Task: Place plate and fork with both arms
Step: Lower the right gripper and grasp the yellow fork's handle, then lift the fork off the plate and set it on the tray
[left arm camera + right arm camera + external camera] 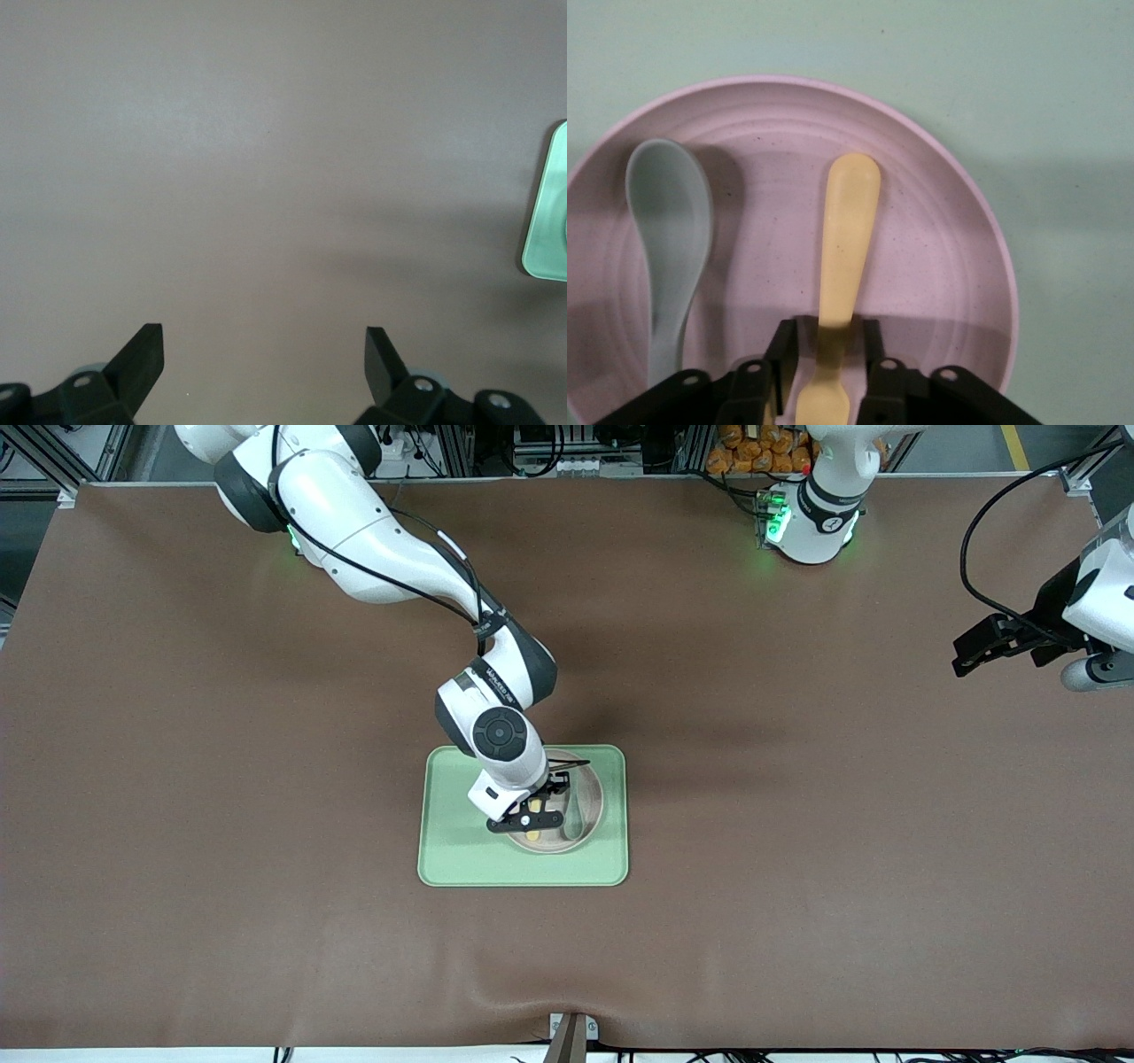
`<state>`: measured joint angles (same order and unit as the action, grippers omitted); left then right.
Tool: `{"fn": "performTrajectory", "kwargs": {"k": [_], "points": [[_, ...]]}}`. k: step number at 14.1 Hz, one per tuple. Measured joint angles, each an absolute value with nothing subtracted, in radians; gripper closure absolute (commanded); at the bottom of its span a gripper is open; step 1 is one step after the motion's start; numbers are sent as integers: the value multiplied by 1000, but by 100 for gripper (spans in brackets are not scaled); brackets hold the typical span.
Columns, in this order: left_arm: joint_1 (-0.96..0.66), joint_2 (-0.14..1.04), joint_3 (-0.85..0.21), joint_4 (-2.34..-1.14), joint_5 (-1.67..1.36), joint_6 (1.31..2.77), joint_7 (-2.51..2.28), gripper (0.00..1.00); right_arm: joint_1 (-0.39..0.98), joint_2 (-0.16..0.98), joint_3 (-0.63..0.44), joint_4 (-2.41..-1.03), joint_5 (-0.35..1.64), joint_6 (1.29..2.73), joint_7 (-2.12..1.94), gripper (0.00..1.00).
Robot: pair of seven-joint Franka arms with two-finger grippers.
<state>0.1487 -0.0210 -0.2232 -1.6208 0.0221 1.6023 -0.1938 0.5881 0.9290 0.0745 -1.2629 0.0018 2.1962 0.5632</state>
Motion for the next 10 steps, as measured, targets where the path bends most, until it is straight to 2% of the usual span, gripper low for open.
{"fn": "performTrajectory", "kwargs": {"k": [6, 10], "points": [[149, -21, -223, -1623, 22, 1602, -194, 0, 588, 929, 70, -1251, 1, 2189, 581, 100], [149, -21, -223, -1626, 22, 1602, -194, 0, 584, 923, 67, -1178, 1, 2064, 586, 100]]}}
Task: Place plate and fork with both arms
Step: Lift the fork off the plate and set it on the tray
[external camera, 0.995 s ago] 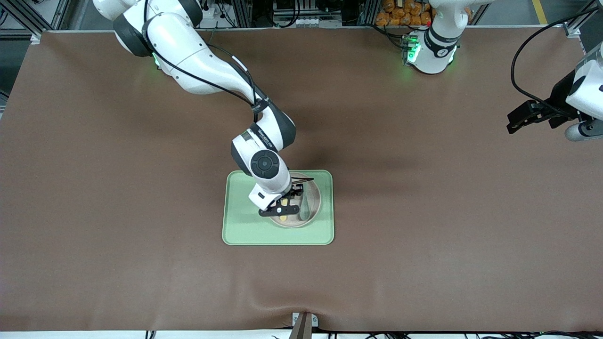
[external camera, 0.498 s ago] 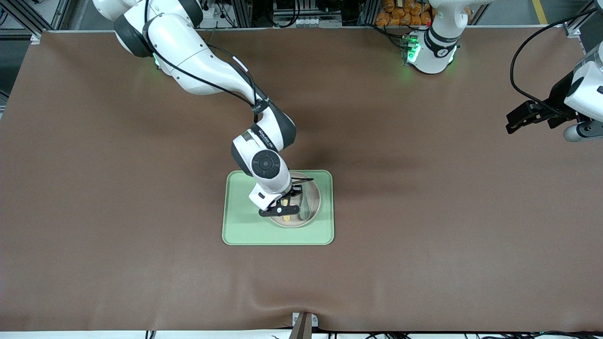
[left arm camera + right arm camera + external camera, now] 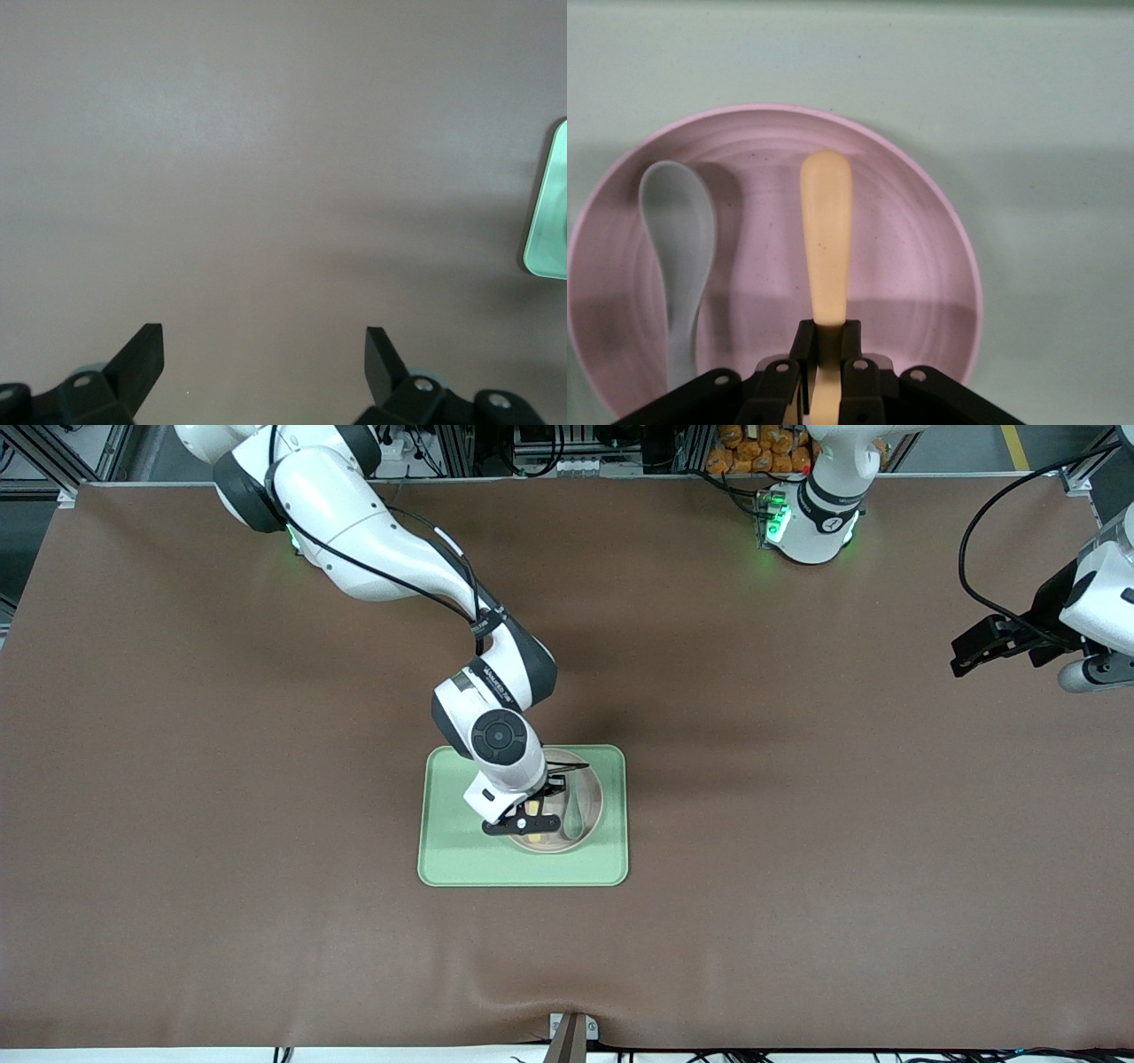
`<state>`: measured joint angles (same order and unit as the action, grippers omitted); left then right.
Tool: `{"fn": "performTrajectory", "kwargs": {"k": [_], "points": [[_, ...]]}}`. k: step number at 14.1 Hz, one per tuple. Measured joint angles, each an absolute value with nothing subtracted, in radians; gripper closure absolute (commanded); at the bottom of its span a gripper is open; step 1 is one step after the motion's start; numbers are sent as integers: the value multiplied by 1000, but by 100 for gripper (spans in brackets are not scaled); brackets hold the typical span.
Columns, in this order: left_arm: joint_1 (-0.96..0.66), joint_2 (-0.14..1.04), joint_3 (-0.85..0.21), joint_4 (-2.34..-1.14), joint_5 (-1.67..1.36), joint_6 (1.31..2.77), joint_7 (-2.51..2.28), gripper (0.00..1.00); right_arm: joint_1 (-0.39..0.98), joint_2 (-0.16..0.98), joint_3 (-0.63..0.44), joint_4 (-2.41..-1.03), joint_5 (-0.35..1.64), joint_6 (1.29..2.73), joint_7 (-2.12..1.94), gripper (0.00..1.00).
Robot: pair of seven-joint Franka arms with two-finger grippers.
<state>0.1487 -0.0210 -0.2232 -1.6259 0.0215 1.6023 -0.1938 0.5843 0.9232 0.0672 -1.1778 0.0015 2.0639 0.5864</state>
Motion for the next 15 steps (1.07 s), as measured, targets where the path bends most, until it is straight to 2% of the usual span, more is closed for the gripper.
{"fn": "performTrajectory", "kwargs": {"k": [4, 10, 15], "points": [[149, -21, -223, -1627, 21, 1602, -194, 0, 537, 904, 65, -1144, 1, 2006, 554, 100], [149, -21, -223, -1632, 21, 1602, -193, 0, 447, 896, 62, -1197, -1, 1992, 440, 100], [149, -21, -223, -1633, 21, 1602, -193, 0, 449, 895, 63, -1290, -27, 2070, 431, 100]]}}
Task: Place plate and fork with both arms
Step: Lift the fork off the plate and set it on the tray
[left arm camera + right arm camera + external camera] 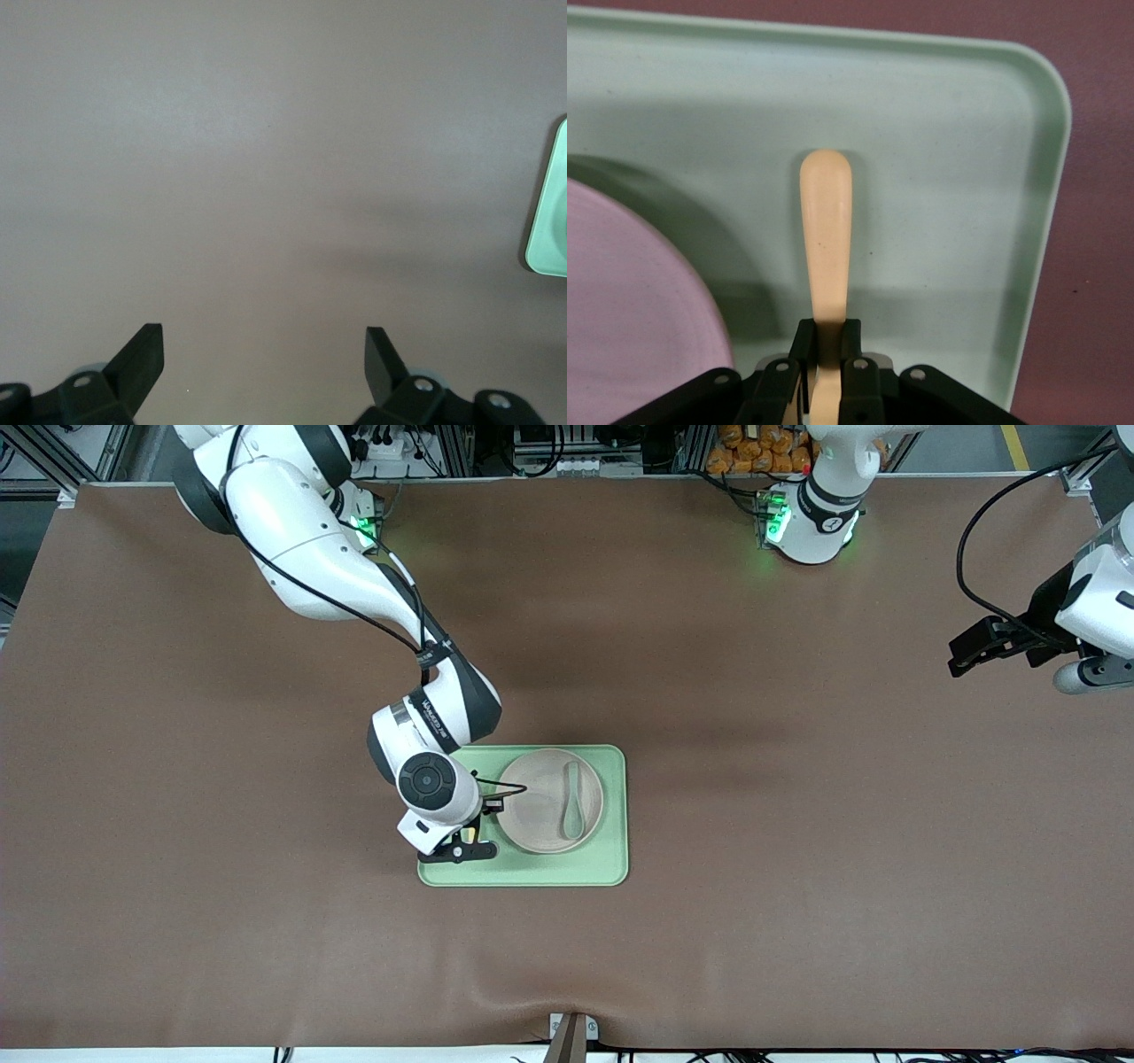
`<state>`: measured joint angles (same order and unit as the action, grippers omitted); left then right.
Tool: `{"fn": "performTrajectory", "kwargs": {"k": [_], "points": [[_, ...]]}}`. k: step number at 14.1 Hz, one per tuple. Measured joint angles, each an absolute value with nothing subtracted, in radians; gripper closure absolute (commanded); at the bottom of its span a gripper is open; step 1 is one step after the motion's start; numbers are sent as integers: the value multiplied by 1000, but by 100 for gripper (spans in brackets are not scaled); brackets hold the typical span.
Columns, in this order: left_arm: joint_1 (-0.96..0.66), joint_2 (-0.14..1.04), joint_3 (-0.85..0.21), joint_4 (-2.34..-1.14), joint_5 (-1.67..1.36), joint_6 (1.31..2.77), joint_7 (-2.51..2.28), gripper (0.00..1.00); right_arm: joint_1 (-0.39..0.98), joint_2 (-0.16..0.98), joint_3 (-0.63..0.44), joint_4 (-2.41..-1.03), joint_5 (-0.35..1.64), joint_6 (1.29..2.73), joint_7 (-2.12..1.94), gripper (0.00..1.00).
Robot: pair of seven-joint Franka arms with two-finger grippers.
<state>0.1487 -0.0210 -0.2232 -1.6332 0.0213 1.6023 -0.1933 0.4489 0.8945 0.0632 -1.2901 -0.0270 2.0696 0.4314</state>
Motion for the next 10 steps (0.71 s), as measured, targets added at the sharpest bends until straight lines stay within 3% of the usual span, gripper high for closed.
{"fn": "performTrajectory", "kwargs": {"k": [3, 4, 6, 10], "points": [[149, -21, -223, -1634, 21, 1602, -193, 0, 448, 894, 62, -1307, -30, 2089, 430, 99], [149, -21, -223, -1634, 21, 1602, -193, 0, 448, 893, 62, -1307, -30, 2089, 430, 84], [149, -21, -223, -1634, 21, 1602, -193, 0, 446, 892, 61, -1307, -30, 2089, 430, 25], [149, -21, -223, -1634, 21, 1602, -193, 0, 435, 891, 59, -1308, -30, 2089, 430, 4]]}}
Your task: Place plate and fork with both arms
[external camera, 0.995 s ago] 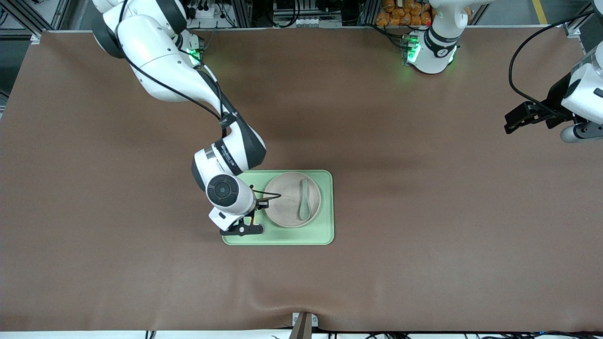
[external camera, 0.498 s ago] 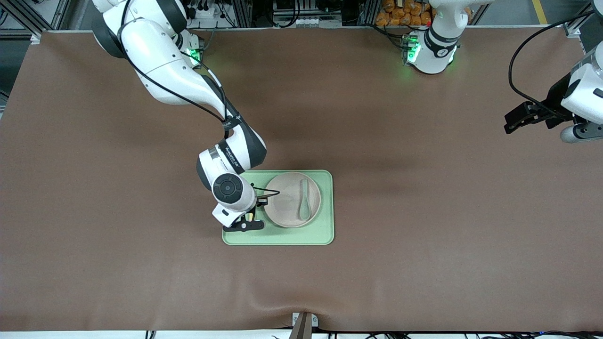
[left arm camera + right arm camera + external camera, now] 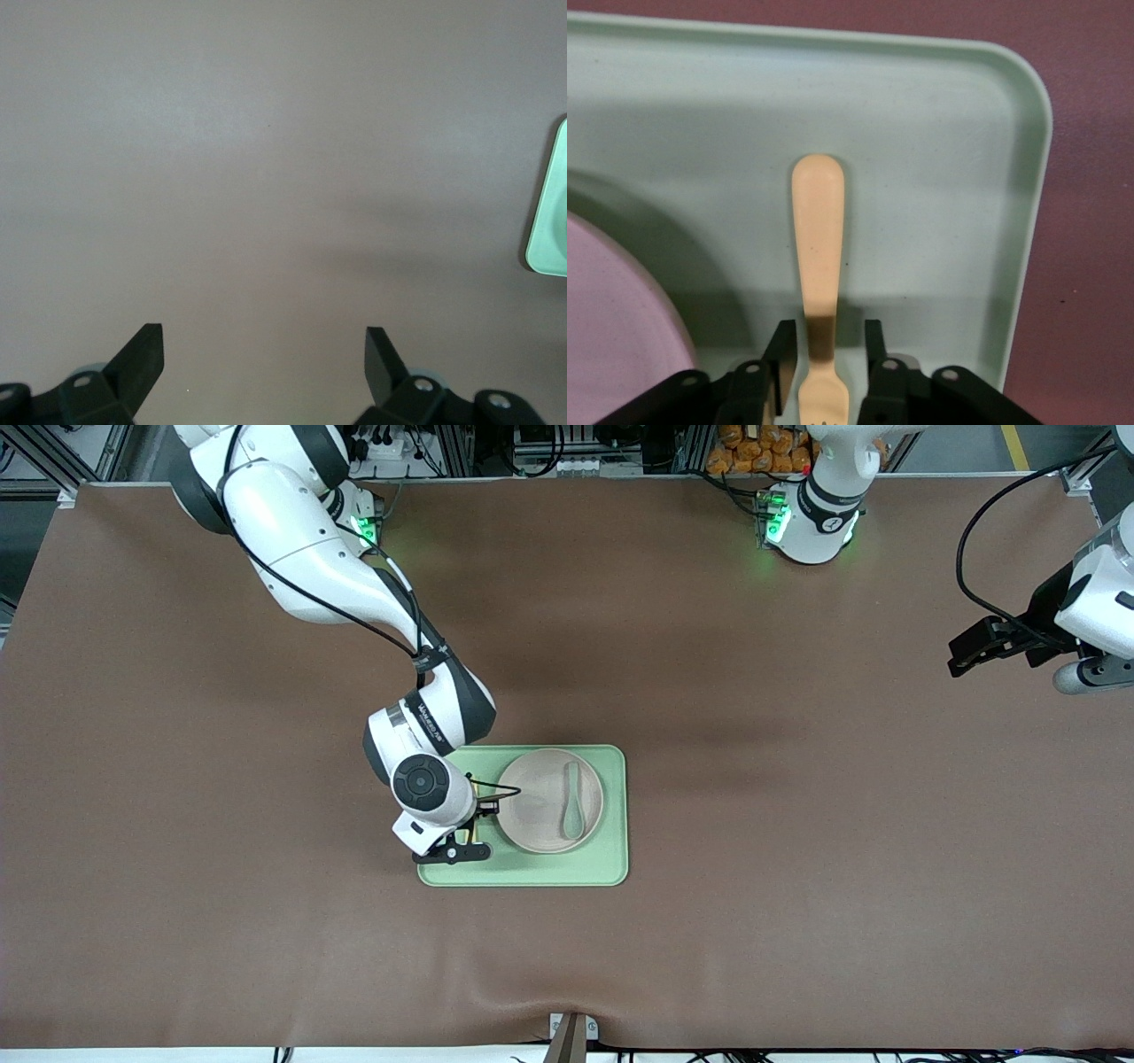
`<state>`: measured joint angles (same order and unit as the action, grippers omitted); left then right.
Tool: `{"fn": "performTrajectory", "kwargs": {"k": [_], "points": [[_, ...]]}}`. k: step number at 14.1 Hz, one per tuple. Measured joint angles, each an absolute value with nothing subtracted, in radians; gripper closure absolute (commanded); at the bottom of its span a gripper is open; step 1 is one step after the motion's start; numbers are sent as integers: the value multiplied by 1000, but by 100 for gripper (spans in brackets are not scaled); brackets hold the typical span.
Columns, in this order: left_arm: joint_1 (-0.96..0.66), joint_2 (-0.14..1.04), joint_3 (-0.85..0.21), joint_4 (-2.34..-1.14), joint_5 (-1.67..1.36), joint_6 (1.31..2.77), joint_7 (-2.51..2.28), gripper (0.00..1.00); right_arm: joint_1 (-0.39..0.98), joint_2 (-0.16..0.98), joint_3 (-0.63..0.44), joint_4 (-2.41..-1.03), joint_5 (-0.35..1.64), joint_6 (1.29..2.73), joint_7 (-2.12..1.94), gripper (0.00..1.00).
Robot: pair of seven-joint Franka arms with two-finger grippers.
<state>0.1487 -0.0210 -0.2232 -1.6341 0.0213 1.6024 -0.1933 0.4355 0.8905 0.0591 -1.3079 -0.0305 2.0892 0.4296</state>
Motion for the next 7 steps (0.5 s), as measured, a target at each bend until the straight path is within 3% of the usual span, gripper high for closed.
{"fn": "performTrajectory", "kwargs": {"k": [7], "points": [[149, -21, -223, -1636, 21, 1602, -193, 0, 399, 836, 61, -1290, -30, 2035, 430, 0]]}}
